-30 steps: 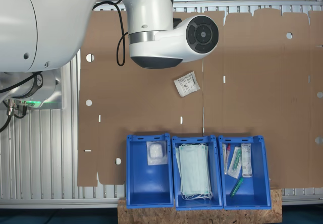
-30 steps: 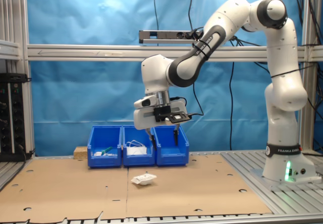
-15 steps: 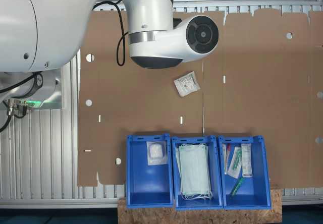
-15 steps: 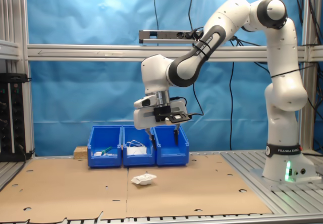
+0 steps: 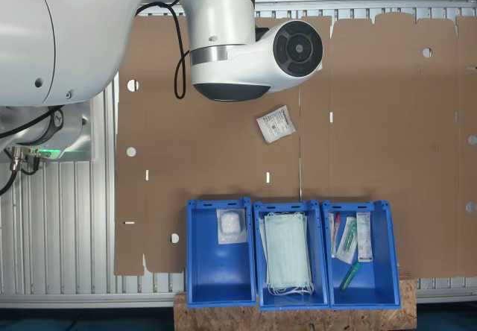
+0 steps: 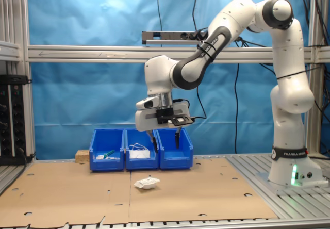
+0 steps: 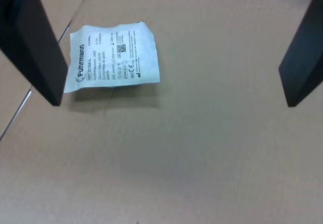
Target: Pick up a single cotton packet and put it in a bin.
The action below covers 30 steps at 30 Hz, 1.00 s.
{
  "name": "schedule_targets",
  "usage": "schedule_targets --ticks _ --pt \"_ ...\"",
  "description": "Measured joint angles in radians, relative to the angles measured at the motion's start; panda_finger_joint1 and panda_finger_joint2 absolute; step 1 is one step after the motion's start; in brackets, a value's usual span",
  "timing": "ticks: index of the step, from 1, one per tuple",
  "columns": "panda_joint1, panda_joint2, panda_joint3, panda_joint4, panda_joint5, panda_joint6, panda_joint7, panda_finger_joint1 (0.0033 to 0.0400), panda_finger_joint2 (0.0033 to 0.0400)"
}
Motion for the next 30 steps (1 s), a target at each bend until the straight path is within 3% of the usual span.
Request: schedule_targets --ticks 9,30 --pt "0.0 0.001 0.0 0.0 -0.048 0.049 -0.008 0.04 0.04" --pt "0.0 0.074 -0.023 0.031 -0.097 0.122 -0.065 0.04 0.04"
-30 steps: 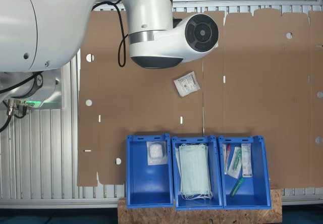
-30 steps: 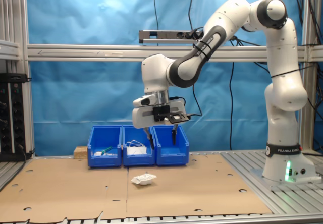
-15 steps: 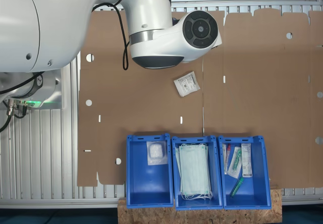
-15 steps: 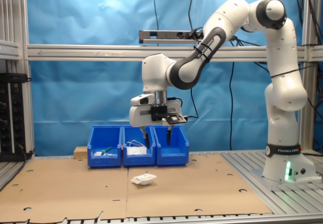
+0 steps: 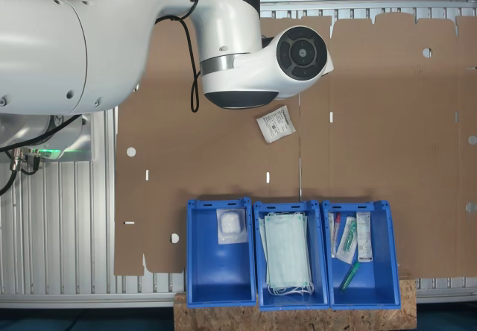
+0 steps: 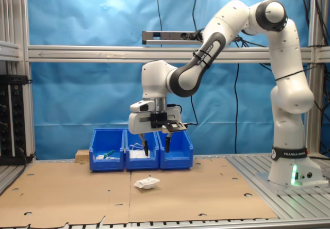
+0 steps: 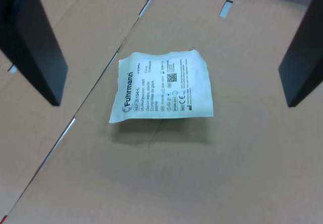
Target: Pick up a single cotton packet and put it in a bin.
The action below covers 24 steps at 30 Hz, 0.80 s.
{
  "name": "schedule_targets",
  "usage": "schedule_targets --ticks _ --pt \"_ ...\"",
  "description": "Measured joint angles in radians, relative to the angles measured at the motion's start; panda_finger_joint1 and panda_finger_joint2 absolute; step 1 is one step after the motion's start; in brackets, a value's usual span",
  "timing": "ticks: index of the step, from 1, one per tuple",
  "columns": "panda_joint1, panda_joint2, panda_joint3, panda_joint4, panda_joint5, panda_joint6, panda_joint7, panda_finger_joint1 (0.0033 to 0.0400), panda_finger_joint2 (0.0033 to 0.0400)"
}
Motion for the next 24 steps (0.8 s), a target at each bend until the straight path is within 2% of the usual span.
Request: schedule_targets --ticks 11,24 --pt "0.0 0.044 -0.032 0.006 -0.09 0.033 -0.018 0.04 0.04" --pt "0.0 0.107 -0.073 0.01 -0.135 0.1 -0.034 0.04 0.04"
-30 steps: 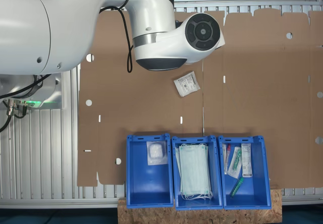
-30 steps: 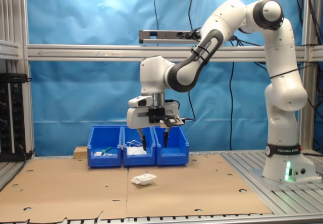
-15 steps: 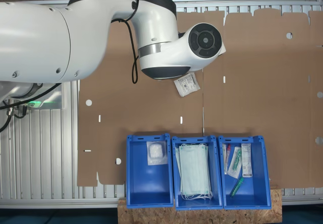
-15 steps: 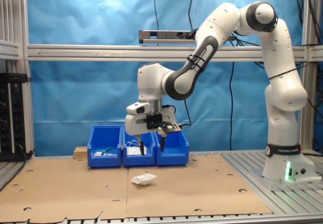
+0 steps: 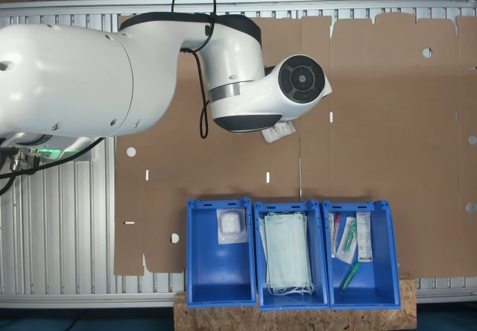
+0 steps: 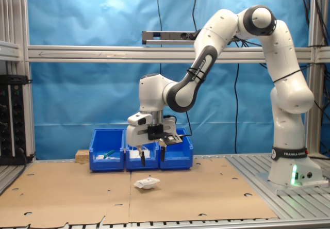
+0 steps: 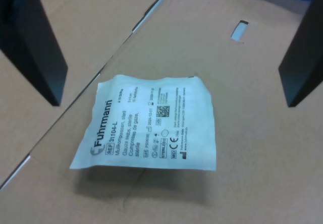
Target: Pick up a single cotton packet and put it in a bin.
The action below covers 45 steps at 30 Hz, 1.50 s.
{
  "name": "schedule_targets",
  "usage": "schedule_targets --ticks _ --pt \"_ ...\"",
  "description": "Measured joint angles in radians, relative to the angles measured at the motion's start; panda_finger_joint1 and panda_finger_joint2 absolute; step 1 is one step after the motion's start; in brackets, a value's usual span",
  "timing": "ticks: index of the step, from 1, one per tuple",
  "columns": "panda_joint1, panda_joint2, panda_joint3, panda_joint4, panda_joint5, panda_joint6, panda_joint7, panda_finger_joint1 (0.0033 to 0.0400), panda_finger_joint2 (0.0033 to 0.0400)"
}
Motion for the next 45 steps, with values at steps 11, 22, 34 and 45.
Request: schedule_targets --ticks 11,22,34,45 --pt "0.0 0.068 -0.013 0.016 -0.023 0.037 -0.004 0.04 0.04" --pt "0.0 0.135 -0.029 0.058 -0.036 0.066 -0.005 0.04 0.04" --pt "0.002 0.166 -0.06 0.079 -0.038 0.082 -0.005 0.04 0.04" --pt "0.004 0.193 -0.075 0.086 -0.039 0.116 -0.005 0.04 0.04"
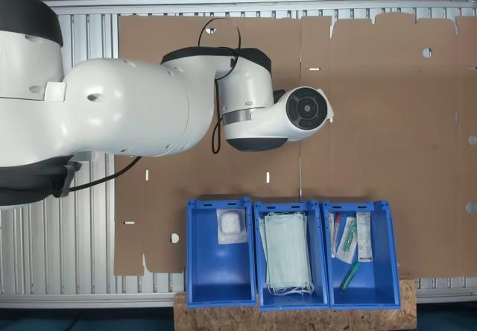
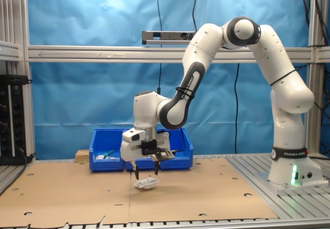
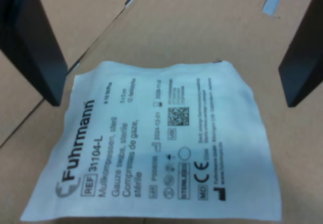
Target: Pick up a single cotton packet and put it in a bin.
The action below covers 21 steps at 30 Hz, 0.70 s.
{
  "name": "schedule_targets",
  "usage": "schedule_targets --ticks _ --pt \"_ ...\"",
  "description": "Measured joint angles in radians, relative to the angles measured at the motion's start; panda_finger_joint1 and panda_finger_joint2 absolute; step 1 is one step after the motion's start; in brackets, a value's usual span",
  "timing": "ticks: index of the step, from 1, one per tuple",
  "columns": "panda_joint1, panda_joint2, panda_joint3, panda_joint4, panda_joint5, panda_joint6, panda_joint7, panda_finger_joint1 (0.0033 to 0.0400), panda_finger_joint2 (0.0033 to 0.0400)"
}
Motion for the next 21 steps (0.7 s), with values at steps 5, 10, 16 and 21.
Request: schedule_targets --ticks 5,10,16,21 --pt "0.005 0.018 -0.004 0.001 0.0 0.013 0.0 0.04 0.04" --pt "0.018 0.039 -0.01 0.002 0.0 0.025 0.0 0.04 0.04" --pt "0.039 0.054 -0.022 0.003 0.0 0.033 0.0 0.04 0.04" --pt "0.057 0.068 -0.034 0.011 0.0 0.036 0.0 0.04 0.04"
